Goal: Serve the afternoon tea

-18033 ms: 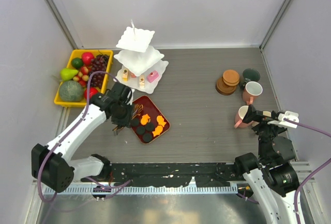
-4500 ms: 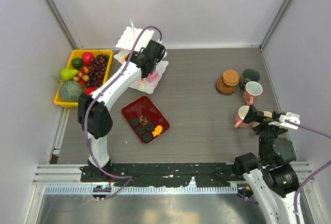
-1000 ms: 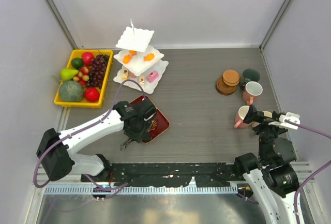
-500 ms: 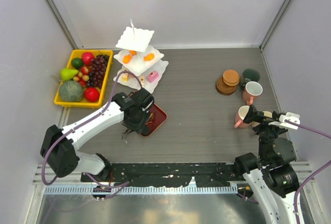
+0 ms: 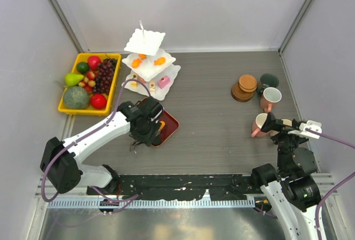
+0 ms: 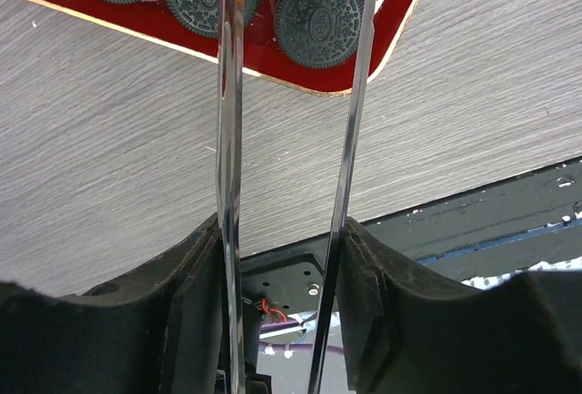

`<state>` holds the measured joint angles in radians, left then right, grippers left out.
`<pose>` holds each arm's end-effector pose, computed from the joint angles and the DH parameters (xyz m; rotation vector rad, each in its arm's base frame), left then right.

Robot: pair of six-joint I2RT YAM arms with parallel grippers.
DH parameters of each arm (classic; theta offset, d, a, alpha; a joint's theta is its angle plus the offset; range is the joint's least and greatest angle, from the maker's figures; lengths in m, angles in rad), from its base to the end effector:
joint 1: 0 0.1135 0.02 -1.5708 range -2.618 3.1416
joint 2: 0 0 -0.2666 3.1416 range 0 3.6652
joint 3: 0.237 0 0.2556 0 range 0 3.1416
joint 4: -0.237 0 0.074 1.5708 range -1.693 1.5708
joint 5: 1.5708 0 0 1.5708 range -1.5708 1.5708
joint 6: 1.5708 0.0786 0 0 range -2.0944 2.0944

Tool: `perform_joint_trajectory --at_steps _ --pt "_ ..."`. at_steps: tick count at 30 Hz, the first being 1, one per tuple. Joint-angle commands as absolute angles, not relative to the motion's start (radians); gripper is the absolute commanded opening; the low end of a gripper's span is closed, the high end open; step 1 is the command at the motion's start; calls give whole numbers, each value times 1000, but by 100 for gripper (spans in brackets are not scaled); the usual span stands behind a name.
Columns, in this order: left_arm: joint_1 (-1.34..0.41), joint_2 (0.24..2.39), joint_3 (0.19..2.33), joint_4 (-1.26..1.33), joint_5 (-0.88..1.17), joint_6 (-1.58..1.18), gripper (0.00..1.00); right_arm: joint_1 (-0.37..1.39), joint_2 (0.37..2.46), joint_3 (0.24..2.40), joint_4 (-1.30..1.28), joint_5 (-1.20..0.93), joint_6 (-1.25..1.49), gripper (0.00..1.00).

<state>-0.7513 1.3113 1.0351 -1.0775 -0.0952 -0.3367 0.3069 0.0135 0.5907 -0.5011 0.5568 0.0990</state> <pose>0.1803 -0.1582 0.2125 0.5835 2.8474 -0.0455 0.0785 -0.0187 0.3137 0.2923 1.4782 -0.0899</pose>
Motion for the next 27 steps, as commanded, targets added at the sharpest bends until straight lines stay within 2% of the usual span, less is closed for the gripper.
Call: perform_joint_trajectory --at_steps 1,4,7,18,27 --pt "-752 1331 1038 -1074 -69 -336 50 311 18 592 -460 571 86 95" --pt "-753 1319 1042 -1072 -52 -337 42 311 18 592 -460 572 84 95" --pt "-752 1299 1055 -1091 -52 -334 39 313 21 592 -460 574 86 95" --pt "-690 1223 1267 -1207 -143 -253 36 311 25 592 -460 571 84 95" --pt "-529 1324 1580 -1233 -250 -117 36 311 23 591 -460 572 84 95"
